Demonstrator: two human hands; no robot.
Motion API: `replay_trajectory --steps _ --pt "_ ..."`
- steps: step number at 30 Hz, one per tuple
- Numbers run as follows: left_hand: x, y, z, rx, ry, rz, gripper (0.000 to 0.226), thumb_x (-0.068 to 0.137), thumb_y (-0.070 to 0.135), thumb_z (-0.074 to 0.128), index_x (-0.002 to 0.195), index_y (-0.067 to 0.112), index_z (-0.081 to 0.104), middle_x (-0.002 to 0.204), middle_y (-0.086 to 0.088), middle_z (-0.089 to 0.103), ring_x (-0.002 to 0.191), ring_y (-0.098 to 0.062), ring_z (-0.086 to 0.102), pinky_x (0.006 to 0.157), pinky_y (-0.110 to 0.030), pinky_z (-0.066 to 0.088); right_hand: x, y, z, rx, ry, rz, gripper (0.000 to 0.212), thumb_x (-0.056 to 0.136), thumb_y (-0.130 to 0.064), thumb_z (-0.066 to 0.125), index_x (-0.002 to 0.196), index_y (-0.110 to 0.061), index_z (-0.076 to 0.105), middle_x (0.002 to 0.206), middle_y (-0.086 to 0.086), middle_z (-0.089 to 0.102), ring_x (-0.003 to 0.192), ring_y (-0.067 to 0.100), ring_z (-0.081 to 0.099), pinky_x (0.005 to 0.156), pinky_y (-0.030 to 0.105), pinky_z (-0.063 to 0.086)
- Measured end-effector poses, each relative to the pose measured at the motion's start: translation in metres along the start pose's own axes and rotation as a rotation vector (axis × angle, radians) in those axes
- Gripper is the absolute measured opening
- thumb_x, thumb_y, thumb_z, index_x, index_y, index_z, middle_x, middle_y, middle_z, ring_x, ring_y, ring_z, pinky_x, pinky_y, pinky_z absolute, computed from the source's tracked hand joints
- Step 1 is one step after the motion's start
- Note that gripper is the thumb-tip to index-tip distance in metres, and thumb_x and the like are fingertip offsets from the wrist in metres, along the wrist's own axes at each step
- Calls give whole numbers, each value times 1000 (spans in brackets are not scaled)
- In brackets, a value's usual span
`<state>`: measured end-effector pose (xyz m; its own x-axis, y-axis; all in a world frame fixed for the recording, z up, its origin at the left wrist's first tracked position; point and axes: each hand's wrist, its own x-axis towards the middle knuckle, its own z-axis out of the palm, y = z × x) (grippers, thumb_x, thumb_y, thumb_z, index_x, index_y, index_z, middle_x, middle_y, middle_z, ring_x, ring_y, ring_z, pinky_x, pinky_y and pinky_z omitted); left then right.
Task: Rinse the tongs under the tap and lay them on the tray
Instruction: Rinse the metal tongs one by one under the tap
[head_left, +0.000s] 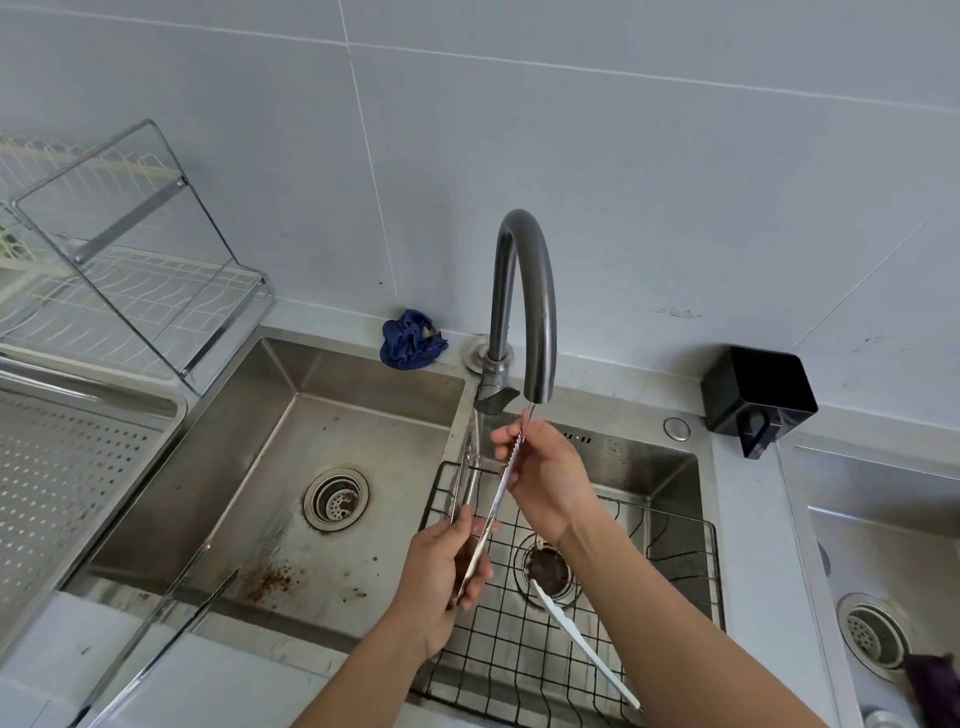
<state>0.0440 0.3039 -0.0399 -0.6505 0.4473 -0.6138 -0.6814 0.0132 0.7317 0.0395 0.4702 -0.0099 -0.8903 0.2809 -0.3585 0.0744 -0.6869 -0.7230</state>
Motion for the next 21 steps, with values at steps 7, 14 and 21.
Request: replay_trajectory --steps 7,14,21 --pt "9 3 -5 -79 2 -14 44 96 43 57 99 0 70 63 -14 56 42 -18 42 38 -23 28 -17 12 2 -199 -143 81 29 103 -33 54 96 -7 67 87 13 70 72 25 63 62 36 48" --pt "14 8 7 4 16 -21 37 99 38 59 80 8 71 54 -9 55 39 -17 41 37 -22 29 -14 8 11 67 -79 47 19 102 -25 56 94 -8 59 81 9 60 69 22 57 70 37 51" --pt "19 7 11 -26 54 67 34 97 46 59 90 13 65 62 -7 56 43 -17 46 36 -22 29 -17 7 1 -86 -136 57 24 105 -22 51 99 -2 62 87 15 66 76 28 65 74 41 58"
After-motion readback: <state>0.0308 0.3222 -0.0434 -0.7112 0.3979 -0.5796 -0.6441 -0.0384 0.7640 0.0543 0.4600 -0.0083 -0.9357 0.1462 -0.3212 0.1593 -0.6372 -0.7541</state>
